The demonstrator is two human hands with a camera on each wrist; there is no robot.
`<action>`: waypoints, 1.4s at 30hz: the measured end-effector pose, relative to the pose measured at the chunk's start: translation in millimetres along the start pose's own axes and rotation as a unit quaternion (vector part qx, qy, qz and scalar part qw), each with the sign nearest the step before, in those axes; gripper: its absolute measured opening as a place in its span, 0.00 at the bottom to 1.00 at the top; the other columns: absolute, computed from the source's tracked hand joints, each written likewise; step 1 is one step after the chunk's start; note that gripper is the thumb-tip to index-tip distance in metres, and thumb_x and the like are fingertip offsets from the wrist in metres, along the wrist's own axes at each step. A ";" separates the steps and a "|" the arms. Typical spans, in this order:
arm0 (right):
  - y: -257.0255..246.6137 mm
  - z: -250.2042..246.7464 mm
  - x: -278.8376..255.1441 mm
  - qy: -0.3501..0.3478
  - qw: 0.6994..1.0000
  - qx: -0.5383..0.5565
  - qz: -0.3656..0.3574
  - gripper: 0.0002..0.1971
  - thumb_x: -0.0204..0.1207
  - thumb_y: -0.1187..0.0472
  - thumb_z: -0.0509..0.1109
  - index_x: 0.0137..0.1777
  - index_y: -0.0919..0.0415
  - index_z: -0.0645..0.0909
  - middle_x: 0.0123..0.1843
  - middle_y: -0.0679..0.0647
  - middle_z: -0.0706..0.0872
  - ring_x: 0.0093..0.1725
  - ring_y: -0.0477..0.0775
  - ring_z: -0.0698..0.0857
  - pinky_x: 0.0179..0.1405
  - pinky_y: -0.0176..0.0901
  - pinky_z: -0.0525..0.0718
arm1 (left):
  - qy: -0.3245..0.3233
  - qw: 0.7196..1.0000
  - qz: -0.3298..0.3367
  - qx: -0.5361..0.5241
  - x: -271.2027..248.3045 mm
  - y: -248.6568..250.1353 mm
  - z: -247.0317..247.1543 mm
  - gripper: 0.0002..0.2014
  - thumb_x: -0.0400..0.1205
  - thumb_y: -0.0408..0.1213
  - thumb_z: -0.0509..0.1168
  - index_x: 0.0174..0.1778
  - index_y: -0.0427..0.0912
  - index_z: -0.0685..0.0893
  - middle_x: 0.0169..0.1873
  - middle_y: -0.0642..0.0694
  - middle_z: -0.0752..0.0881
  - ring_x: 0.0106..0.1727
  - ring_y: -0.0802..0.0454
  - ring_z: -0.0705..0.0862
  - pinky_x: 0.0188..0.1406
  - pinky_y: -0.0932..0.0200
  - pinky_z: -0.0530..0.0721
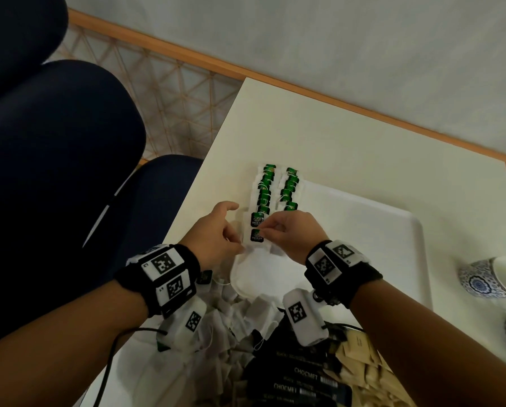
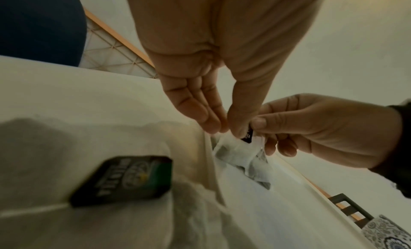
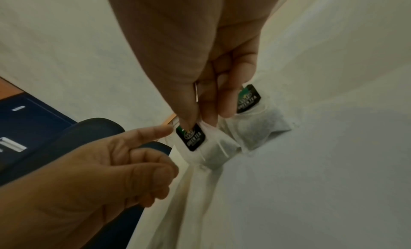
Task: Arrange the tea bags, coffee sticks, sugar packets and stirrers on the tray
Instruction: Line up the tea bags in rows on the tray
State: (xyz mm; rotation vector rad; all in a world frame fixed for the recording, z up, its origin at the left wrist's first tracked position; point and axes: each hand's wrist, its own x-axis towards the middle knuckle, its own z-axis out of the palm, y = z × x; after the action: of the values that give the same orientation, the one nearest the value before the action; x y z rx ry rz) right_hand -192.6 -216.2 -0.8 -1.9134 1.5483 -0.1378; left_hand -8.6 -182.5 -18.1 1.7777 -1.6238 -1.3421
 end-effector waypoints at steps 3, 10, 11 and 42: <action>4.4 2.8 7.8 0.023 1.000 0.005 0.012 0.07 0.77 0.52 0.69 0.49 0.49 0.87 0.32 0.35 0.77 0.42 0.44 0.80 0.44 0.39 0.78 | 0.013 1.000 -0.013 0.007 5.0 -4.4 -1.9 0.40 0.73 0.34 0.76 0.77 0.51 0.63 0.39 0.50 0.87 0.41 0.59 0.83 0.40 0.67 0.75; 6.7 2.1 3.1 0.045 0.999 0.029 0.008 0.05 0.76 0.49 0.70 0.49 0.46 0.83 0.34 0.41 0.81 0.40 0.46 0.82 0.41 0.42 0.81 | -0.009 0.996 -0.030 0.081 20.8 -1.9 8.7 0.54 0.65 0.51 0.81 0.79 0.54 0.52 0.34 0.54 0.79 0.35 0.55 0.80 0.37 0.58 0.79; 7.6 0.6 -0.7 0.055 0.998 0.034 0.004 0.05 0.76 0.49 0.70 0.50 0.45 0.83 0.35 0.43 0.82 0.39 0.47 0.82 0.41 0.44 0.82 | -0.012 0.995 -0.035 0.096 22.4 -1.4 11.0 0.55 0.64 0.53 0.81 0.79 0.55 0.50 0.35 0.56 0.79 0.37 0.54 0.81 0.39 0.56 0.80; -5.1 18.5 -92.0 -0.101 0.994 0.004 -0.035 0.18 0.75 0.56 0.67 0.66 0.45 0.78 0.53 0.45 0.86 0.51 0.46 0.83 0.55 0.40 0.81 | -0.002 0.998 0.050 0.037 -12.1 2.5 8.9 0.13 0.80 0.38 0.67 0.58 0.55 0.79 0.36 0.52 0.79 0.34 0.55 0.77 0.39 0.61 0.78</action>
State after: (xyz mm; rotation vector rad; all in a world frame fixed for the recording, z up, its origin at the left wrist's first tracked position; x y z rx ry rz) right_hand -206.6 -124.9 16.7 -1.9110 1.3453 0.0196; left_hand -15.8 -169.3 -15.8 1.7114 -1.7613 -1.2560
